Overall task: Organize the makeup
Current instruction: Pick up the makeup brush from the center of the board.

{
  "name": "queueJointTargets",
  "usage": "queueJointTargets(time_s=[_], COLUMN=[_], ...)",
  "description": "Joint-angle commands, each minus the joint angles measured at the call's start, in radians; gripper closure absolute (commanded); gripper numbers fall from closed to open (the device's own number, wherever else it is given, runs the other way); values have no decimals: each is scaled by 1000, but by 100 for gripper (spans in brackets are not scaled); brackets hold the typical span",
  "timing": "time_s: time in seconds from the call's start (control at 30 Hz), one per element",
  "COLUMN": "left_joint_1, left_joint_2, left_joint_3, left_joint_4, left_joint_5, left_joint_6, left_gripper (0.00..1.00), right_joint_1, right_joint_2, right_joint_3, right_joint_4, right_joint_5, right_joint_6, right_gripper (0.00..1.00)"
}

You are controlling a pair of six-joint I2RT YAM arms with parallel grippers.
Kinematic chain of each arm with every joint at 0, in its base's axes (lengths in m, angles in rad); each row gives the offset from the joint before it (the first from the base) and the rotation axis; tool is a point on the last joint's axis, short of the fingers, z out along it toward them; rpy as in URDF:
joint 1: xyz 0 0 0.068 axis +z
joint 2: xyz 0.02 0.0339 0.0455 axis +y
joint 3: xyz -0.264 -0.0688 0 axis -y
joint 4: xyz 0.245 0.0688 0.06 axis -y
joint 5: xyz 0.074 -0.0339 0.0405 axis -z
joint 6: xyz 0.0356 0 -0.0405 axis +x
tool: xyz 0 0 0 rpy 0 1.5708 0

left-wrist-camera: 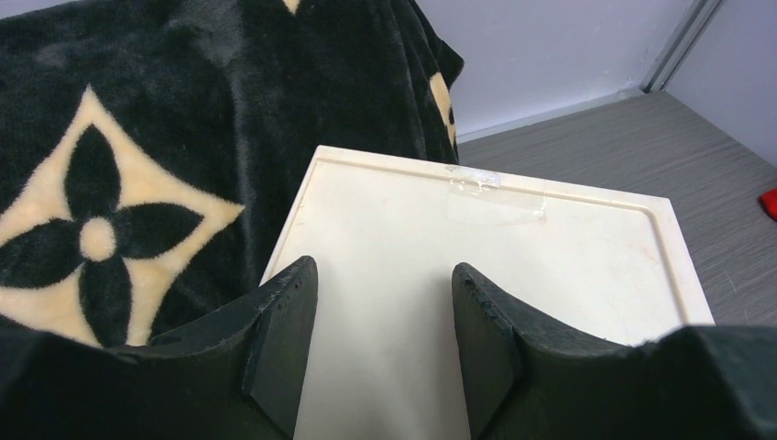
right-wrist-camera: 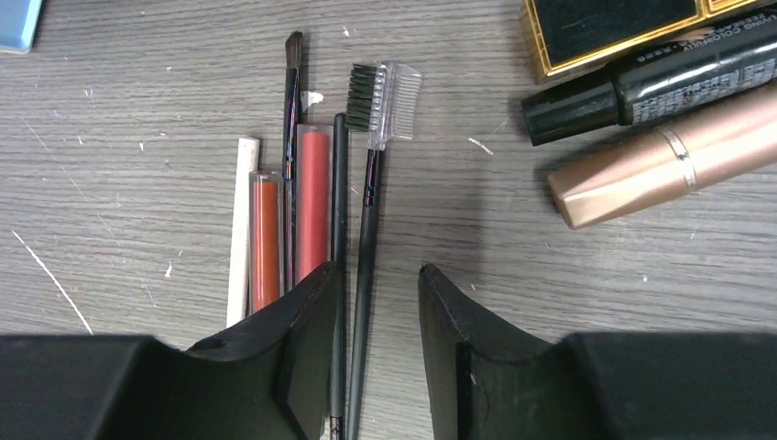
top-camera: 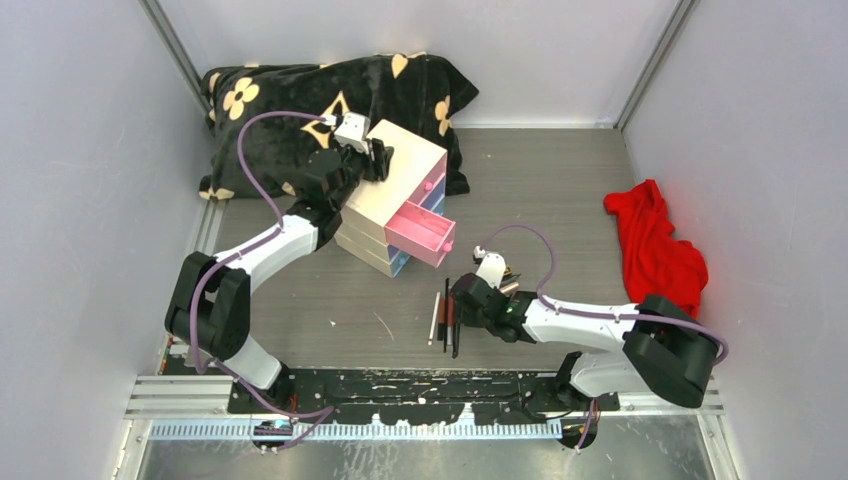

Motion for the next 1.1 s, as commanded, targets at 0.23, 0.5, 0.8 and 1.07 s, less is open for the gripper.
queueJointTargets(time_s=[0.23,0.5,0.8,1.07], left_joint_1=[22,22,22,22], left_joint_2=[116,118,116,127], left_joint_3=[-122,-121,-123,-121], left_joint_4=[-451,-449,-446,-443], left_joint_5=[-35,-32,-26,-21], left_joint_6=[-93,-95,-99,-102], left_gripper=[43,43,43,43], right_joint_1=[20,24,25,41], right_joint_2=[40,65,73,87], right_joint_3=[72,126,137,172], right_joint_4=[-135,-264,-250,-253], right_joint_5=[104,140,148,160], right_joint_6=[103,142,142,118], right_gripper=[59,58,59,60])
